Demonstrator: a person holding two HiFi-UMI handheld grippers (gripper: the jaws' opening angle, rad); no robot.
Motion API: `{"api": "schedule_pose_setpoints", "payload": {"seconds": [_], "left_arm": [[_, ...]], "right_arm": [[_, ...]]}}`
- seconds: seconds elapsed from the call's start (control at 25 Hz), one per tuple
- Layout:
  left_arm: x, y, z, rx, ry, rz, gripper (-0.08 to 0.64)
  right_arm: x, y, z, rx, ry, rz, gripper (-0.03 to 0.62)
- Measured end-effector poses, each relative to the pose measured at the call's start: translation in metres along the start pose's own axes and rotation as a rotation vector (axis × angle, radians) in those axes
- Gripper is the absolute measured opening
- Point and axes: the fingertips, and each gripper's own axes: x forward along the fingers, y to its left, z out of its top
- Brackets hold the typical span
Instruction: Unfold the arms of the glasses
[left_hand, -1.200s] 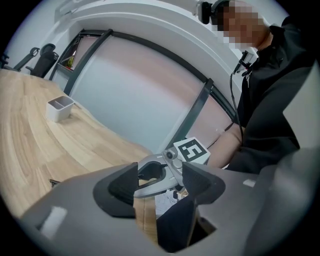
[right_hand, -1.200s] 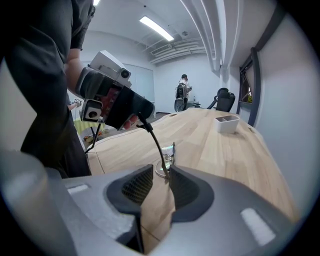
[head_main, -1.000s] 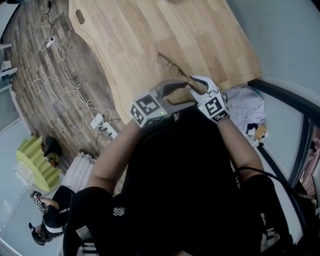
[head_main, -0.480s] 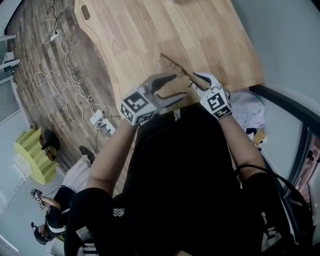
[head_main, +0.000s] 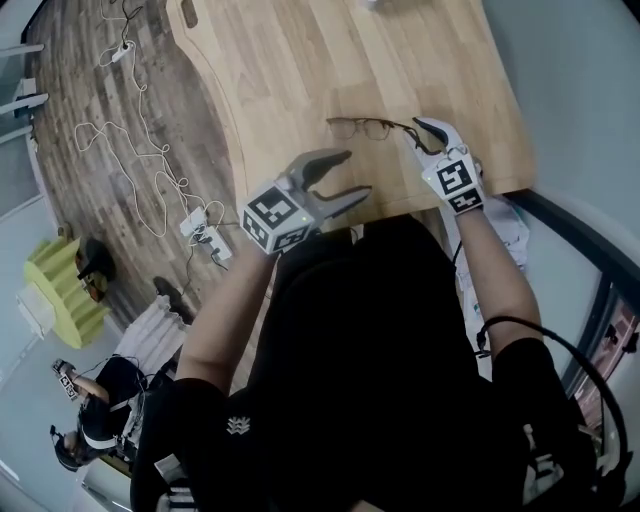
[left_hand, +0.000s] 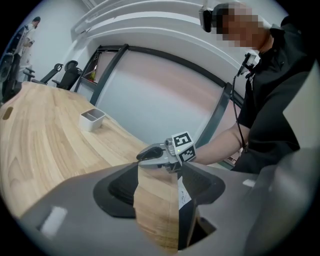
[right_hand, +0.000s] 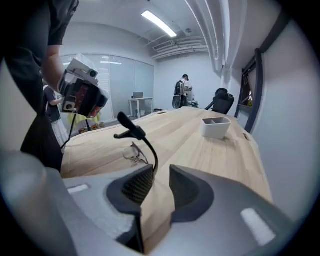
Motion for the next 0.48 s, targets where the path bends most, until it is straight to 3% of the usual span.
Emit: {"api": "schedule_pose_setpoints", "payload": {"seconds": [0.24, 0.48], "left_arm": [[-0.003, 0.035, 0.000, 0.018, 0.033, 0.133, 0.287], [0.009, 0.083, 0.001, 0.066, 0.084, 0.274, 0.282]], "right_arm": [[0.013, -0.051, 0.018, 0.050, -0.029, -0.108, 0.092], [0.006, -0.008, 0.008, 0.123, -0.015, -0.059, 0.092]]}}
